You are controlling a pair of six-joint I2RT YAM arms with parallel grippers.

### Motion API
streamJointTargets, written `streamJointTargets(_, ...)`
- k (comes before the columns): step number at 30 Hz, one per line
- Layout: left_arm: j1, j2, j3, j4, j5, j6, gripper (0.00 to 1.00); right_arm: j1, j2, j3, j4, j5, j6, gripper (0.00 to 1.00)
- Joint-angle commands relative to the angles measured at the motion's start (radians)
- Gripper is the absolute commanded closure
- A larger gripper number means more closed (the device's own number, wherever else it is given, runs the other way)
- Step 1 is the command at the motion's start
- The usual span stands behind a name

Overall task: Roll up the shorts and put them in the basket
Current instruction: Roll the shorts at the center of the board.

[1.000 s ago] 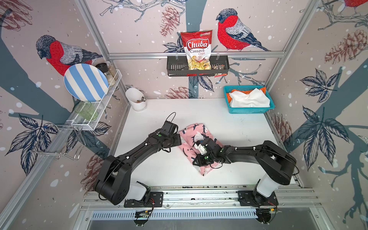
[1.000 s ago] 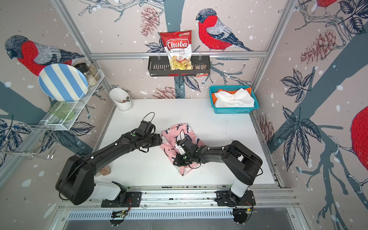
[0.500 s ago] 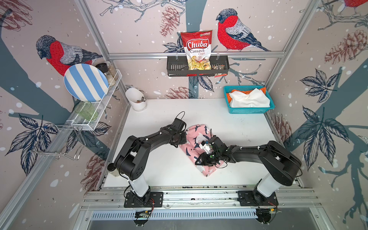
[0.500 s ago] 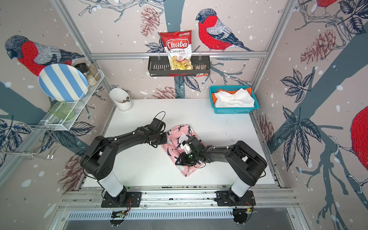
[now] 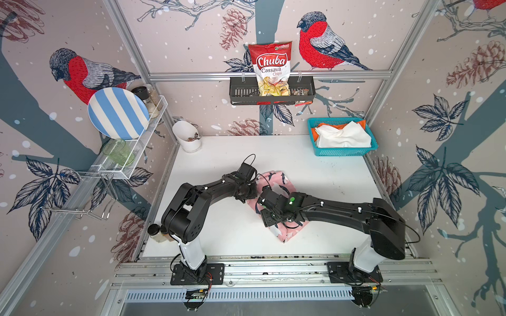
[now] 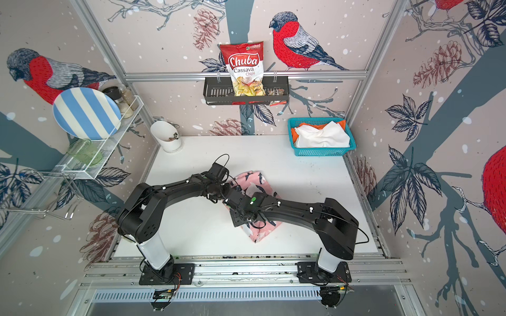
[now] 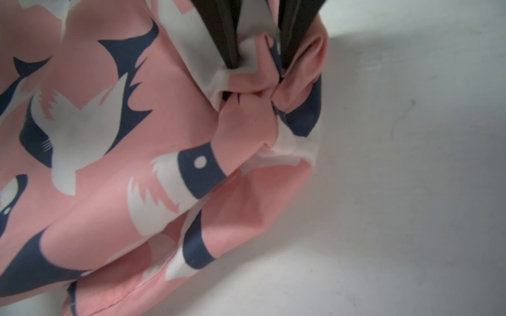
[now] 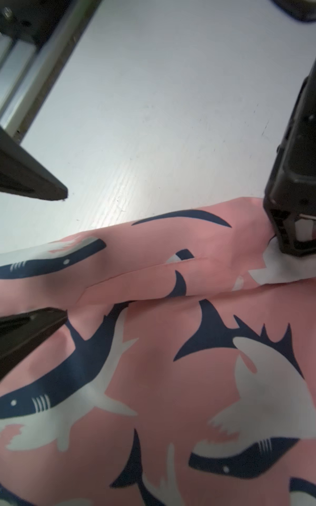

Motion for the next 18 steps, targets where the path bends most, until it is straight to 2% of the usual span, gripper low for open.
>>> streamJointTargets(1,0.002,0.005,0.008,0.0,0.014,0.015,0.71,0.048,0.073,0.058,-0.133,0.189,-0.017,0.32)
streamJointTargets(5,0.01,0.019,-0.006,0.026,0.031,0.006,0.71,0.078,0.164,0.072,-0.132,0.197,-0.003,0.31)
streamJointTargets(7,0.011,0.031,-0.003,0.026,0.039,0.003,0.71,0.09,0.203,0.073,-0.116,0.197,-0.01,0.36)
streamJointTargets(12,0.015,-0.012,-0.013,0.018,0.023,0.002,0.69,0.091,0.19,0.031,-0.03,0.126,-0.016,0.73)
streamJointTargets(14,0.022,-0.057,-0.03,0.03,0.009,-0.001,0.66,0.079,0.155,0.005,0.031,0.045,-0.027,0.81)
streamJointTargets(15,0.025,-0.088,-0.038,0.043,0.001,-0.006,0.63,0.064,0.132,-0.021,0.086,-0.035,-0.037,0.85)
streamJointTargets(18,0.032,-0.15,-0.066,0.012,-0.014,-0.009,0.52,-0.004,0.054,-0.135,0.256,-0.261,-0.015,0.89)
